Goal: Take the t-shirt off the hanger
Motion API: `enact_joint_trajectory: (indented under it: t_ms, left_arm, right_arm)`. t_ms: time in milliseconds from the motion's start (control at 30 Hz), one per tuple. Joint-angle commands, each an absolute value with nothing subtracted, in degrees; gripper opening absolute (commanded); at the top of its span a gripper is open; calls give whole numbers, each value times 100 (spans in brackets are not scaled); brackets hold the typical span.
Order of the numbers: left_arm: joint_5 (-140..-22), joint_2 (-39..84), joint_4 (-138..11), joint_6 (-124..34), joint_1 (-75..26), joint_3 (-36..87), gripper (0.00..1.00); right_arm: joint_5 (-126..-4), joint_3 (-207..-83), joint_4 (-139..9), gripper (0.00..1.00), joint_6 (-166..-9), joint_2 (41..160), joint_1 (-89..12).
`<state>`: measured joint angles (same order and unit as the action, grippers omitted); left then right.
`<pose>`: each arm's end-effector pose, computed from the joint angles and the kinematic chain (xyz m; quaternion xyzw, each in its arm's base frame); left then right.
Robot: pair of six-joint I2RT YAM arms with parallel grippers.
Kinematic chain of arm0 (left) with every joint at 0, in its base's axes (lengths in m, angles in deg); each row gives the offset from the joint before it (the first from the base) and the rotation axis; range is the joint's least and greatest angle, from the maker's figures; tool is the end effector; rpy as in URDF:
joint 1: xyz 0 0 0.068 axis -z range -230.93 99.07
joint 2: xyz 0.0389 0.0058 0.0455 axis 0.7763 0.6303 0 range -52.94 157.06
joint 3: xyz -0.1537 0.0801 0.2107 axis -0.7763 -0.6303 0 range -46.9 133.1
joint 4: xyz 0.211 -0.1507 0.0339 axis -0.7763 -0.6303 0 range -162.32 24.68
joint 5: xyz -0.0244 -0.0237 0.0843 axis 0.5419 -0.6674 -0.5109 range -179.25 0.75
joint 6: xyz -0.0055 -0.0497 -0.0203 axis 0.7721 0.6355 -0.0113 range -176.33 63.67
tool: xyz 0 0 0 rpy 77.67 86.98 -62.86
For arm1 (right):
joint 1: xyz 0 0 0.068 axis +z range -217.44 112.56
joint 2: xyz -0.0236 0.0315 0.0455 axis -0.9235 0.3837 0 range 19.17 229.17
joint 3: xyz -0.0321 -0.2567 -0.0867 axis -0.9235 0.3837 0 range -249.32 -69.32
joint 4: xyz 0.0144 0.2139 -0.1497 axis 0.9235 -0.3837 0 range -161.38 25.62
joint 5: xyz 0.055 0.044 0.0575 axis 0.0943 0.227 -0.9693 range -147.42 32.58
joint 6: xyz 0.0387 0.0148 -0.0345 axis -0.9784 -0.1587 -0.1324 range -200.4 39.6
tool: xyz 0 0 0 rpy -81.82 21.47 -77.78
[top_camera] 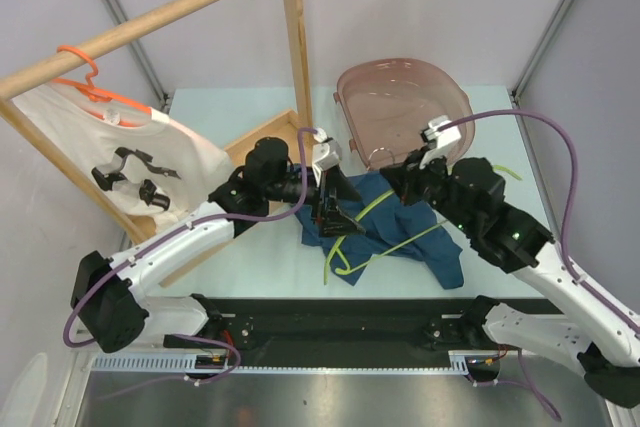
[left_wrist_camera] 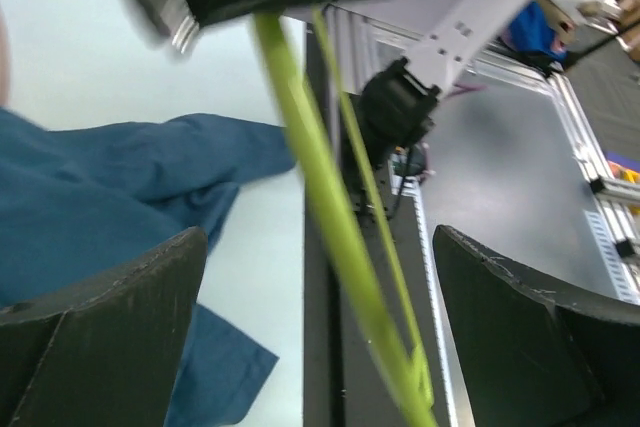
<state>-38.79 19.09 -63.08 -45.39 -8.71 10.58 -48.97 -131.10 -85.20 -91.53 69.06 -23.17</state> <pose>0.1928 -0.2121 0.3405 0.4474 0.6064 -0.5507 0.3589 0.1364 0.1255 0.4077 -0.1702 0.7402 0.2517 0.5999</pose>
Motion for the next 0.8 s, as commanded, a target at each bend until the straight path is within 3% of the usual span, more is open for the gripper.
enact_joint_trajectory:
  t_ms: [0, 100, 167, 200, 233, 300, 433, 533, 633, 667, 733, 767]
  left_arm:
    - [-3327, 1948, -6488, -4859, -663, 1401, 100]
    - [-3536, 1983, -6697, -4999, -593, 1445, 97]
    - [-3896, 2062, -7153, -5166, -575, 1576, 83]
    - [-4046, 2167, -7330, -5332, -575, 1751, 75]
    - [-4178, 2211, -7515, -5412, -584, 1857, 60]
    - [-4573, 2317, -7911, -5561, -584, 2016, 47]
    - [-4943, 2353, -8202, -5754, -601, 2131, 0]
    - [-5040, 2239, -8246, -5948, -610, 2069, 1]
    - [-5268, 2115, -8456, -6273, -610, 2069, 0]
    - [-5330, 2072, -8518, -6466, -610, 2078, 0]
    - [-5147, 1949, -8667, -6669, -628, 2060, 0]
    - [-5024, 1826, -8685, -6861, -628, 2034, 0]
  right_arm:
    - [-3977, -13506, -7871, 0, -8778, 7234, -1533]
    - [-3554, -13638, -7775, 0, -8699, 7444, -1094]
    - [-3370, -13656, -7678, 0, -8708, 7472, -952]
    - [-3282, -13665, -7608, 0, -8734, 7472, -856]
    - [-3177, -13665, -7581, 0, -8778, 7437, -846]
    - [-3088, -13682, -7607, 1, -8892, 7393, -855]
    - [-3236, -13778, -7940, 12, -9015, 7156, -1039]
    - [-3719, -13849, -8450, 51, -9094, 6893, -1398]
    - [-4360, -13989, -9214, 74, -9103, 6699, -2012]
    - [-4553, -14094, -9625, 88, -9042, 6568, -2181]
    - [-5300, -14200, -10066, 100, -8736, 6479, -2793]
    - [-5607, -14358, -10530, 100, -8638, 6461, -2972]
